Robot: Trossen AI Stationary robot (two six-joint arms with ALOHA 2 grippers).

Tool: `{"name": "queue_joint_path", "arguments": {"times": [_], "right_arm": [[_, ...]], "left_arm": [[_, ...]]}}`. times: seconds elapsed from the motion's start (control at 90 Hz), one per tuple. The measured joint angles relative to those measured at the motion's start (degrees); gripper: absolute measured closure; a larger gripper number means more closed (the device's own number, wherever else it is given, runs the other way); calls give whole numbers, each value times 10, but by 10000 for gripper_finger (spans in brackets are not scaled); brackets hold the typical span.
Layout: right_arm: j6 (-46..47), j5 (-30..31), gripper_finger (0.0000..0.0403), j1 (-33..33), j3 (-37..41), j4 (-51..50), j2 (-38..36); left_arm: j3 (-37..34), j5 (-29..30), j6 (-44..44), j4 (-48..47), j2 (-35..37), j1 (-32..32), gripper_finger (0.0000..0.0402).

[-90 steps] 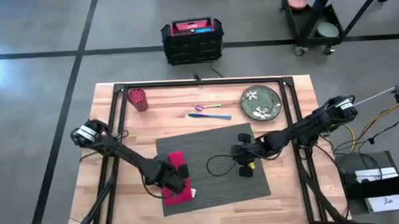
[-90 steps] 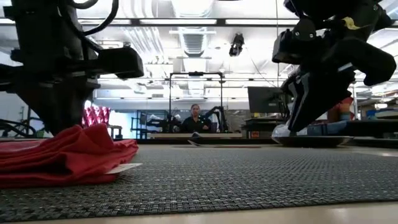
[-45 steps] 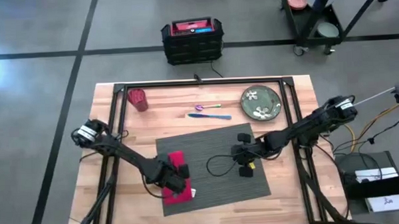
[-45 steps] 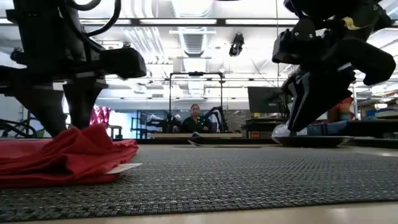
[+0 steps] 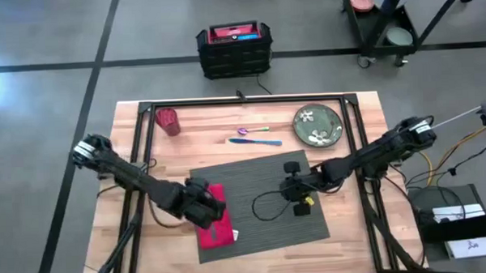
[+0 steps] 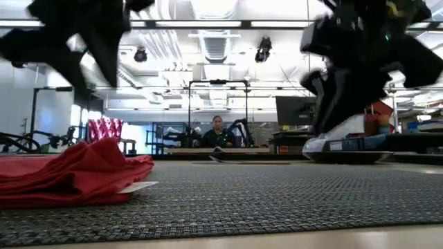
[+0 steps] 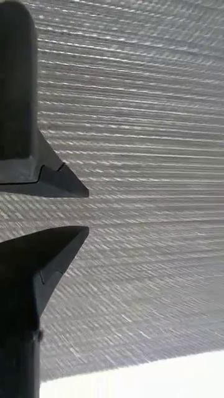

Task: Set table place
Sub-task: Adjust the gray table mat

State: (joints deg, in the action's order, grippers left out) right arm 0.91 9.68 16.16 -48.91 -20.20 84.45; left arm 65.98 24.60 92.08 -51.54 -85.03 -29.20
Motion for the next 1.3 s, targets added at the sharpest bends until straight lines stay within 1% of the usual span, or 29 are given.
{"name": "queue_joint_path", "arguments": {"times": [0.089,0.144,0.222,0.322,0.411,0.533,0.578,0.633,0.667,0.711,0.767,0.8,0.822,0.856,0.944,1.011,1.067,1.178,1.3], "right_arm": [[-8,21,334,-11,-43,-39,0],[-3,44,326,-24,-77,-92,-4],[12,72,308,-51,-121,-166,-10],[26,79,277,-100,-154,-244,-24],[29,79,246,-150,-153,-278,-41],[25,76,210,-218,-106,-268,-70],[19,62,201,-242,-85,-255,-78],[20,26,191,-267,-59,-237,-84],[25,-13,186,-279,-45,-219,-86],[27,-85,181,-287,-24,-195,-86],[33,-191,177,-280,4,-161,-85],[42,-243,177,-268,21,-135,-83],[48,-267,177,-257,33,-114,-80],[59,-282,178,-239,48,-85,-75],[70,-264,186,-188,77,-20,-57],[71,-230,194,-155,82,8,-36],[76,-196,200,-136,82,10,-23],[102,-145,211,-115,82,11,3],[134,-135,221,-111,82,11,31]], "left_arm": [[0,52,-59,2,43,2,227],[0,76,-95,5,67,2,229],[0,110,-136,8,91,2,232],[0,137,-190,17,110,8,236],[0,141,-248,20,116,24,240],[0,135,-323,21,117,54,244],[0,133,-351,22,117,67,246],[0,127,-383,24,113,84,248],[0,114,-398,27,109,96,249],[-3,80,-425,36,103,112,250],[-13,31,-459,37,91,126,253],[-23,8,-477,38,83,130,255],[-31,-3,-487,41,79,132,257],[-47,-7,-500,47,73,133,259],[-94,-4,-530,72,60,148,268],[-136,8,-546,98,48,166,275],[-169,7,-561,128,43,183,282],[-231,-15,-589,201,41,216,291],[-281,-20,-618,257,43,244,299]]}}
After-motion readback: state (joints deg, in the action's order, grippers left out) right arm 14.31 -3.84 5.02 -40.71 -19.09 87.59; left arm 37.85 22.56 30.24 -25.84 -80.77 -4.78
